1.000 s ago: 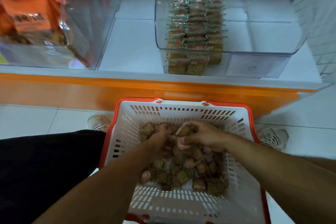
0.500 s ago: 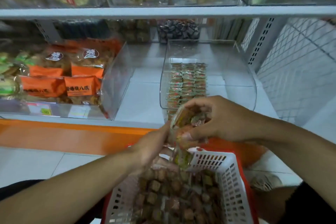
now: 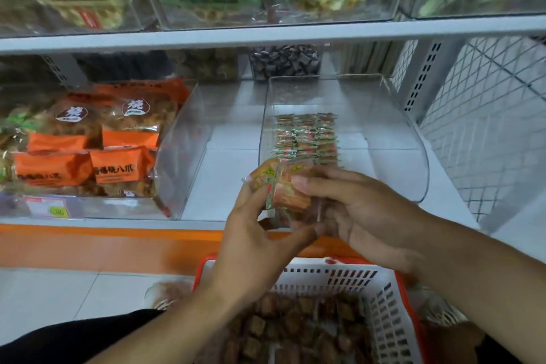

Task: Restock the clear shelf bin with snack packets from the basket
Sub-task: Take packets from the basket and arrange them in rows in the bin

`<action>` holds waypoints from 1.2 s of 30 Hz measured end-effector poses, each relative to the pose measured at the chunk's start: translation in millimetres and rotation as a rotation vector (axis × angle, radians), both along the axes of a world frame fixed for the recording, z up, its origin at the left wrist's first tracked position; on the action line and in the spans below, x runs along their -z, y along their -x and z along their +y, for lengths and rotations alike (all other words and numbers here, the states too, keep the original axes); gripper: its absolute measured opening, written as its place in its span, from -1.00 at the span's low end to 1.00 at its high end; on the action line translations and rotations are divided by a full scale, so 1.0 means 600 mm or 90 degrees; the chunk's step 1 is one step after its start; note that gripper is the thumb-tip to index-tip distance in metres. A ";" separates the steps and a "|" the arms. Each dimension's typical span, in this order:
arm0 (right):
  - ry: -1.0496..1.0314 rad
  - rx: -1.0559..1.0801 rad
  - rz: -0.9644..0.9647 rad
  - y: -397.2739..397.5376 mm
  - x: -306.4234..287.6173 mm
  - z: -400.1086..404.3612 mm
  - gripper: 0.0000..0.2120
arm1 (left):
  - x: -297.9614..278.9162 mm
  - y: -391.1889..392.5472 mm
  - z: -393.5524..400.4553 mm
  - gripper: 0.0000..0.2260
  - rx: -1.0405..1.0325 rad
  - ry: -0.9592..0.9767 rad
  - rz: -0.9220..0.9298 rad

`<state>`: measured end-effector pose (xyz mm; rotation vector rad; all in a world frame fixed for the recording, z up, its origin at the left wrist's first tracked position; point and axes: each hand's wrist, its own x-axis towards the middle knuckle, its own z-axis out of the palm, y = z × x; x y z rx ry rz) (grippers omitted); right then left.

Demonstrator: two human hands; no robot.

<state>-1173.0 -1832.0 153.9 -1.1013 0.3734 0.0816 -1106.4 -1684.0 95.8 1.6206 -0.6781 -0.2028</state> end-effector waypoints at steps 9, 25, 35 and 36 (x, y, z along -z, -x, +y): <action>0.008 -0.038 -0.004 0.006 0.003 0.001 -0.61 | -0.023 0.002 0.012 -0.81 -0.010 0.024 0.047; 0.468 0.011 -0.072 0.017 0.009 -0.029 -0.68 | -0.028 -0.002 0.015 -0.82 -0.037 -0.022 0.134; 0.638 0.104 -0.192 0.029 0.025 -0.007 -0.70 | -0.032 0.019 0.003 -0.73 0.006 0.099 0.533; 0.721 0.101 -0.228 0.031 0.035 0.011 -0.70 | -0.032 0.028 -0.001 -0.71 0.007 0.124 0.605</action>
